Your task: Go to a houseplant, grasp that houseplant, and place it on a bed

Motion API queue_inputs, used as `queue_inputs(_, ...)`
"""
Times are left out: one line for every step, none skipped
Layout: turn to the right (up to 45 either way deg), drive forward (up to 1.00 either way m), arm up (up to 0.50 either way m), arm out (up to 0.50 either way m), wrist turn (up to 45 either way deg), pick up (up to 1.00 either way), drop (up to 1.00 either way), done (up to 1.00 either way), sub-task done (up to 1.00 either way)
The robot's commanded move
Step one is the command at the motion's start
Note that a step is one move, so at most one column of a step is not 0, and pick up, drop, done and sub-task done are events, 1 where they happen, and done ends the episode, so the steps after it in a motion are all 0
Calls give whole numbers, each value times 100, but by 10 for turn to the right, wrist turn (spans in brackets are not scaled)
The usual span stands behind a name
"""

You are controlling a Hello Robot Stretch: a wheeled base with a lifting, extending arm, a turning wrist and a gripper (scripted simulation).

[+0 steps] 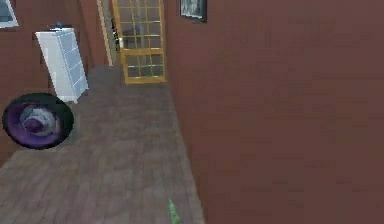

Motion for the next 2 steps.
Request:
queue_inputs(-150, 0, 0, 0, 0, 0, 0, 0, 0)
queue_inputs(0, 30, 0, 0, 0, 0, 0, 0, 0)
